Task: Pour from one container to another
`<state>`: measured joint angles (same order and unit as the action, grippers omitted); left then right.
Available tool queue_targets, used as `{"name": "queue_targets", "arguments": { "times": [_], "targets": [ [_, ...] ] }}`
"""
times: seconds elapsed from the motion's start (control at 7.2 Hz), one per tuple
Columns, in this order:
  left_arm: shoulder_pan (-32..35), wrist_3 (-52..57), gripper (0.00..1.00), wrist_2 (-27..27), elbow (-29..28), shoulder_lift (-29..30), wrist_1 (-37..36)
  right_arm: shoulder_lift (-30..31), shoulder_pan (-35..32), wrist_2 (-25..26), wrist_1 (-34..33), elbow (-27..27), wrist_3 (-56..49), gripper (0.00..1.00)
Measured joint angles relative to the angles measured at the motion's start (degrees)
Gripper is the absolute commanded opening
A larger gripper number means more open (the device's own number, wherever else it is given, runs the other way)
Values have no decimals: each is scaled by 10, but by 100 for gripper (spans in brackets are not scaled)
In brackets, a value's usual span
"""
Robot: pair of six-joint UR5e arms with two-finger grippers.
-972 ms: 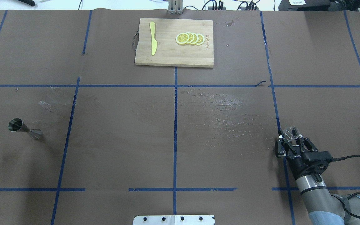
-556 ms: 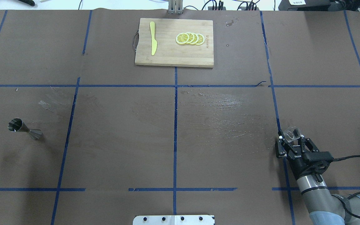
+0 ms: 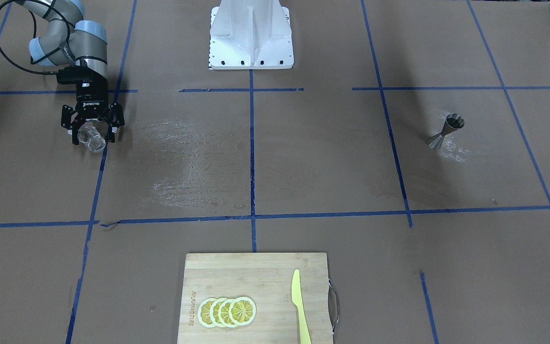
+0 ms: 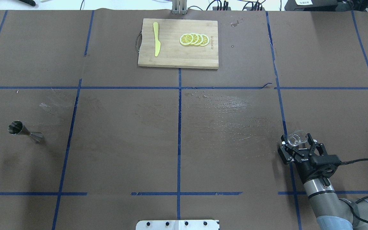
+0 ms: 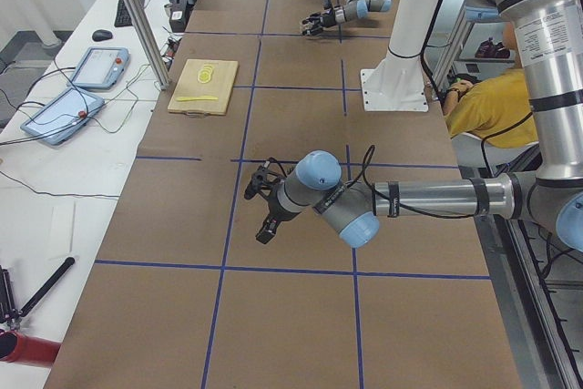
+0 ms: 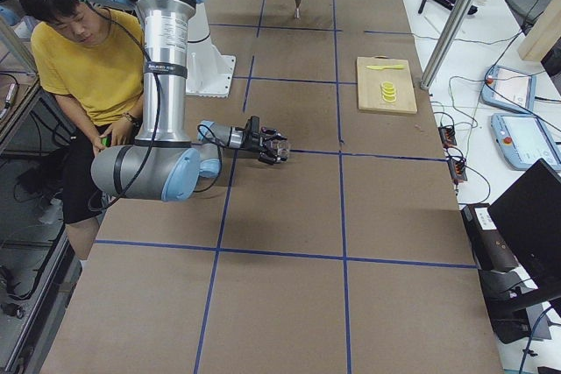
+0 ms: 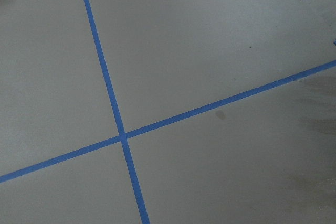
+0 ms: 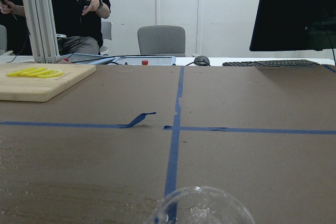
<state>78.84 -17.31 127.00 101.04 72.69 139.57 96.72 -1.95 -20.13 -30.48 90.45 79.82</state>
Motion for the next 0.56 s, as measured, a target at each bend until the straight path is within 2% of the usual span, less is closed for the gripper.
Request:
{"name": "queue_targets", "arguments": {
  "times": [0.28, 0.56],
  "targets": [
    [0, -4, 100, -1, 0, 0, 1, 6, -1, -13, 0, 21, -8, 100],
    [0, -14, 100, -2, -1, 0, 8, 44, -3, -45, 0, 84, -39, 100]
  ]
}}
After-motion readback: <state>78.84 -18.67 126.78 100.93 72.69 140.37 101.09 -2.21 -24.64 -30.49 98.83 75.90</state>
